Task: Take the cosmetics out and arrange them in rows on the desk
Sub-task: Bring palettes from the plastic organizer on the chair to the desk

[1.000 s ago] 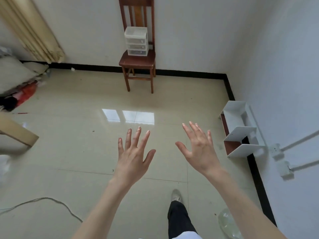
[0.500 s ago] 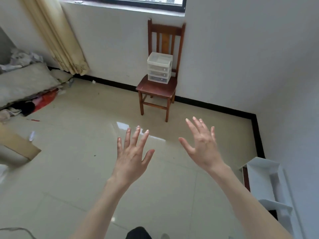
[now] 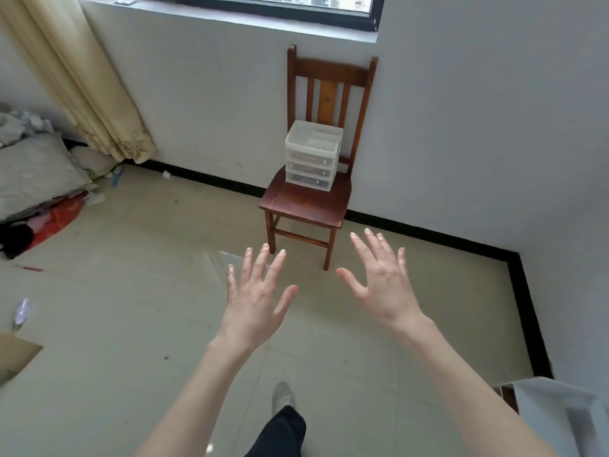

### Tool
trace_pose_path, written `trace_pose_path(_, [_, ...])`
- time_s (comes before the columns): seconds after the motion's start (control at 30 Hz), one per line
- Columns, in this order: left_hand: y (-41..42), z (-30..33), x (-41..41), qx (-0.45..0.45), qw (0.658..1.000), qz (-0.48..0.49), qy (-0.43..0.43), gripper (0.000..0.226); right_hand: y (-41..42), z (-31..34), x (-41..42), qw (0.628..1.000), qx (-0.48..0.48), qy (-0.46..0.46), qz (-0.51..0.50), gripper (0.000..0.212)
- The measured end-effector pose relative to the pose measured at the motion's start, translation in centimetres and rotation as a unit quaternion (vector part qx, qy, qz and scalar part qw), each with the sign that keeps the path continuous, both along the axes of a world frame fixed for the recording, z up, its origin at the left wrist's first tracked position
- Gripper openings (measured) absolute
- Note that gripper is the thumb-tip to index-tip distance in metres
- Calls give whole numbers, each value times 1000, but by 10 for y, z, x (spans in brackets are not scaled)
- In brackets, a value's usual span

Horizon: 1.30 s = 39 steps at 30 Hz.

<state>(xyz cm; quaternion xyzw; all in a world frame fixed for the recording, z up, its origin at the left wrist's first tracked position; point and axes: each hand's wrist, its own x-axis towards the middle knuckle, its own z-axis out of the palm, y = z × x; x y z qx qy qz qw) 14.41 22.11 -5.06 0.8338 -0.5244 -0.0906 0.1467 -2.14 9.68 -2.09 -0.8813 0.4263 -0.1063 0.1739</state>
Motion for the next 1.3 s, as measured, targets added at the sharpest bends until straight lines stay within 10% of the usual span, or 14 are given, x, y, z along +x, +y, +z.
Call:
trace_pose_path(0.73, [-343, -63, 215, 80, 996, 8, 47, 62, -348, -61, 227, 997, 75, 20, 6, 66])
trace_pose_path(1.3, [-604, -227, 302, 154, 908, 107, 376, 61, -604, -209, 336, 976, 67, 191, 74, 61])
